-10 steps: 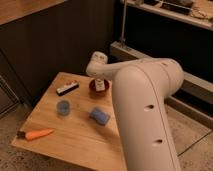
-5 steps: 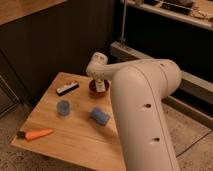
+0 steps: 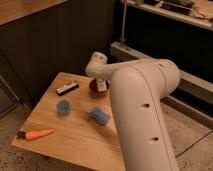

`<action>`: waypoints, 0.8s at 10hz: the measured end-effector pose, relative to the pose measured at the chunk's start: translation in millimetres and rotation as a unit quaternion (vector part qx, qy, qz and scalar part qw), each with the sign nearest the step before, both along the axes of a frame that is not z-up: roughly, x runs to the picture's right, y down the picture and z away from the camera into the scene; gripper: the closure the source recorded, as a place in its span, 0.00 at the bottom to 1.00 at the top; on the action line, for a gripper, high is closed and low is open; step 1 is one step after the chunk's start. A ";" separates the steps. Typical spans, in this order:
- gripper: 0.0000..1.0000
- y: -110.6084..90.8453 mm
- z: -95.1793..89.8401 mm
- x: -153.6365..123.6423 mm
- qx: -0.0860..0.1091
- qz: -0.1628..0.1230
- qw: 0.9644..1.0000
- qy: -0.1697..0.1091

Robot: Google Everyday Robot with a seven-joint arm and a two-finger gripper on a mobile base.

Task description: Place the bottle in the ceramic bowl

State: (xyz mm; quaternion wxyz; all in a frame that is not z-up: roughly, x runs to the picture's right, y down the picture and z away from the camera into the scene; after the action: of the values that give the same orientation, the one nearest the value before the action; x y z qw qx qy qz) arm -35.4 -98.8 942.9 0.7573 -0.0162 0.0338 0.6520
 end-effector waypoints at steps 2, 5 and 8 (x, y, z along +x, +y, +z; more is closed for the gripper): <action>0.20 0.9 -0.1 -2.7 -0.001 -0.002 1.000 -0.003; 0.20 1.1 -0.5 -4.8 -0.002 -0.002 1.000 -0.007; 0.20 -3.6 -5.2 -4.9 -0.002 0.001 1.000 -0.009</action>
State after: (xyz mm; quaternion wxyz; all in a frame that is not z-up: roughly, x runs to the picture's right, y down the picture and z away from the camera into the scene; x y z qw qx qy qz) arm -40.3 -102.3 937.7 0.7572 -0.0239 0.0280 0.6522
